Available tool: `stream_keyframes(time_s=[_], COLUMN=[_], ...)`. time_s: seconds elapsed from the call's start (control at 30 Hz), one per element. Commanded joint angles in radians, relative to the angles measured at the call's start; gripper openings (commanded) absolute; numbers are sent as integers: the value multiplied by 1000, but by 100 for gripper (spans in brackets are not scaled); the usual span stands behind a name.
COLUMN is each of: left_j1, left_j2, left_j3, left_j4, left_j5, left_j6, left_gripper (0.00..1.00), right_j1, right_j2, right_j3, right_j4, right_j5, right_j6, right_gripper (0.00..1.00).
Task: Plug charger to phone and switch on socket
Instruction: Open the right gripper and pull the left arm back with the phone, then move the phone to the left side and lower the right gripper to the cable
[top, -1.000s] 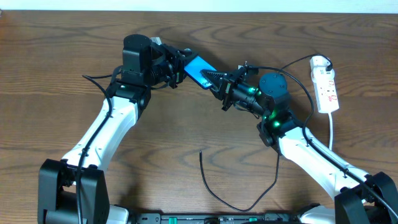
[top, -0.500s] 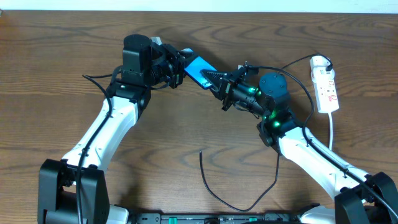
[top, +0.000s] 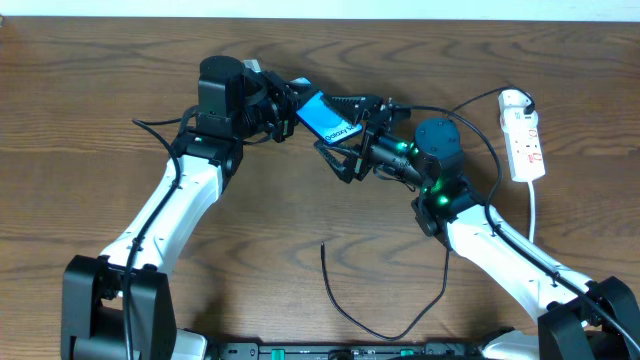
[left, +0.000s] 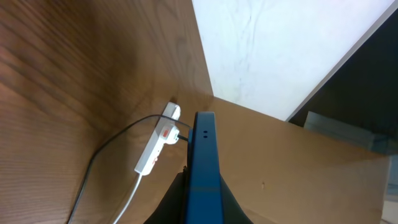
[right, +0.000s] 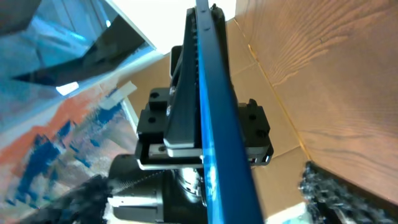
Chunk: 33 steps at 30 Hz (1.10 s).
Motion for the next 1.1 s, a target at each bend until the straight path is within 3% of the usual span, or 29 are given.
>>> stream_keyframes(time_s=[0.0, 0.37, 0.8, 1.07], left_j1=[1, 95, 332, 413], left_j2=[-24, -24, -24, -24], left_j3=[8, 8, 8, 8], left_j4=[9, 6, 6, 6], left_j5=[-10, 25, 330, 519], left_j6=[22, 40, 91, 397], left_gripper=[7, 8, 8, 8], right_j1=[7, -3, -23, -22], right_j2=[-4, -4, -4, -4], right_j3=[18, 18, 18, 18], right_j4=[2, 2, 2, 2], right_j5=[-8, -8, -8, -9], right_j6=[-15, -113, -256, -557], right_gripper=[99, 99, 99, 99])
